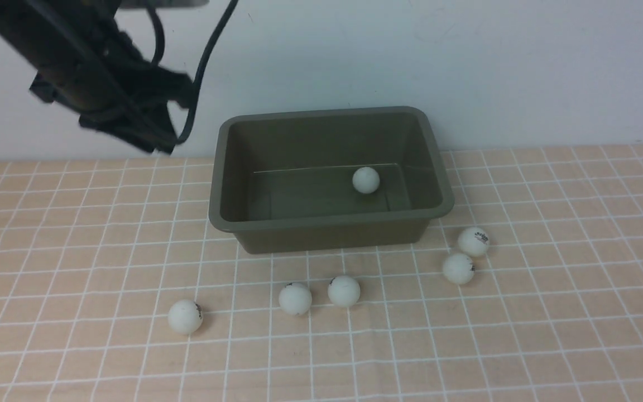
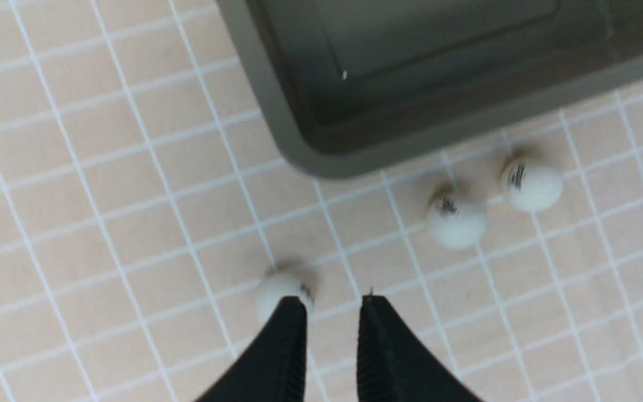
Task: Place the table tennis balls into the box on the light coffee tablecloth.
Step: 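Reach for and grasp a ping pong ball on the table beside the basket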
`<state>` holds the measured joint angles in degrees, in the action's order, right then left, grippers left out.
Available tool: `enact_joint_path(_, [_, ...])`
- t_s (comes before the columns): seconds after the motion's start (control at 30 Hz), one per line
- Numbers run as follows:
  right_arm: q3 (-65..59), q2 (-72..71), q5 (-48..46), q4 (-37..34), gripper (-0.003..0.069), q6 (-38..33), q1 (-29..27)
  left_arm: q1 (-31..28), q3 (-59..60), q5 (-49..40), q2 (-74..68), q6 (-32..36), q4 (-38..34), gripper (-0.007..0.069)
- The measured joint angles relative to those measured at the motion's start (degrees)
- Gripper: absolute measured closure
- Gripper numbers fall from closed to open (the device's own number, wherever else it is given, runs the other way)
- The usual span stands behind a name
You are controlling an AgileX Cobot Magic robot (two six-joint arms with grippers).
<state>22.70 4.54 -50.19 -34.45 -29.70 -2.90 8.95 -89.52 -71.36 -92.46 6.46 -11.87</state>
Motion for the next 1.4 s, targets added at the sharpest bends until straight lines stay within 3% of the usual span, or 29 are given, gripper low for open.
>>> enact_joint_path(0.23, [0.0, 0.0, 0.0, 0.0, 0.0447, 0.0, 0.0, 0.0, 21.0, 0.6, 4.9, 5.1, 0.7, 0.0533])
enact_joint_path(0.37, [0.0, 0.0, 0.0, 0.0, 0.0447, 0.0, 0.0, 0.0, 28.2, 8.3, 4.0, 11.3, 0.9, 0.0472])
enact_joint_path(0.4, [0.0, 0.0, 0.0, 0.1, 0.0447, 0.0, 0.0, 0.0, 30.0, 14.1, 3.6, 13.9, 0.6, 0.0417])
enact_joint_path(0.53, [0.0, 0.0, 0.0, 0.1, 0.0447, 0.0, 0.0, 0.0, 30.6, 22.2, 3.2, 18.4, -1.8, 0.0279])
enact_joint_path(0.7, [0.0, 0.0, 0.0, 0.2, 0.0447, 0.0, 0.0, 0.0, 30.6, 25.9, 0.4, 20.4, -2.5, 0.0169])
enact_joint_path(0.83, [0.0, 0.0, 0.0, 0.2, 0.0447, 0.0, 0.0, 0.0, 30.6, 29.1, -3.7, 20.6, -4.4, 0.0163])
enact_joint_path(1.2, [0.0, 0.0, 0.0, 0.2, 0.0447, 0.0, 0.0, 0.0, 30.6, 34.3, -13.6, 20.6, -4.9, 0.0246])
enact_joint_path(1.3, [0.0, 0.0, 0.0, 0.2, 0.0447, 0.0, 0.0, 0.0, 29.9, 32.5, -14.0, 20.6, -4.6, 0.0309])
enact_joint_path(1.4, [0.0, 0.0, 0.0, 0.2, 0.0447, 0.0, 0.0, 0.0, 27.4, 28.2, -12.2, 20.4, -5.2, 0.0309])
